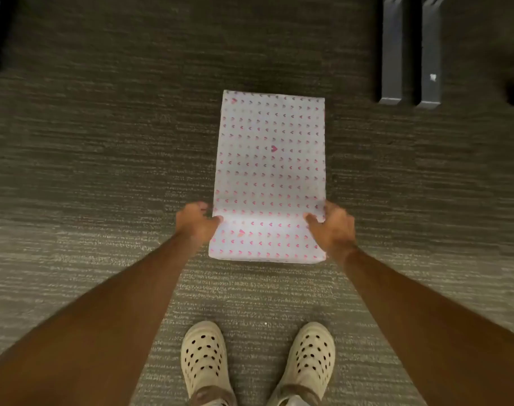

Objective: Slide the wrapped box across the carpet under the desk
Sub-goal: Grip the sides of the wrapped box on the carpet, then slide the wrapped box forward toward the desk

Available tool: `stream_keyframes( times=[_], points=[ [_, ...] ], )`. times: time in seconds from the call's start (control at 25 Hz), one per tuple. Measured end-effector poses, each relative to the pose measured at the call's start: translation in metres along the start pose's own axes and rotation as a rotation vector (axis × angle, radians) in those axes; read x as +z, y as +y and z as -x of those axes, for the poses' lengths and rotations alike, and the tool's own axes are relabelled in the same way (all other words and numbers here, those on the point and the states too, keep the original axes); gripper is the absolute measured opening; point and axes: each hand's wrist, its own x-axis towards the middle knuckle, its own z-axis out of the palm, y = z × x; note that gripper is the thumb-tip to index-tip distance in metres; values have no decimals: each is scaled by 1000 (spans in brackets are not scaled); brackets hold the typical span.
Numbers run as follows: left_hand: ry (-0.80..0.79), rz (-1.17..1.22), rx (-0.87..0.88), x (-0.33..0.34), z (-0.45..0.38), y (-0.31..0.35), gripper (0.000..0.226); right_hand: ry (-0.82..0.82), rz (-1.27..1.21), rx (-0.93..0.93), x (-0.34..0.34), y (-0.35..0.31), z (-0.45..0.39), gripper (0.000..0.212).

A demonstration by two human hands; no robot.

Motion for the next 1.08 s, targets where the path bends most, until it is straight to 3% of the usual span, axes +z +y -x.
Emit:
stream_keyframes(
  times=[0.16,0.44,0.68,1.08],
  points=[
    [-17,150,-57,8,-18,-3,34,7,-137,149,-1,16,-27,39],
    [-63,310,-117,9,-37,-4,34,11,-377,268,1,31,-53,32],
    [-82,335,-128,1,-23,8,24,-50,-495,268,-18,32,-45,20],
    [-78,341,-86,-26,17,59,16,-111,-475,243,-80,-4,-29,10]
  ],
)
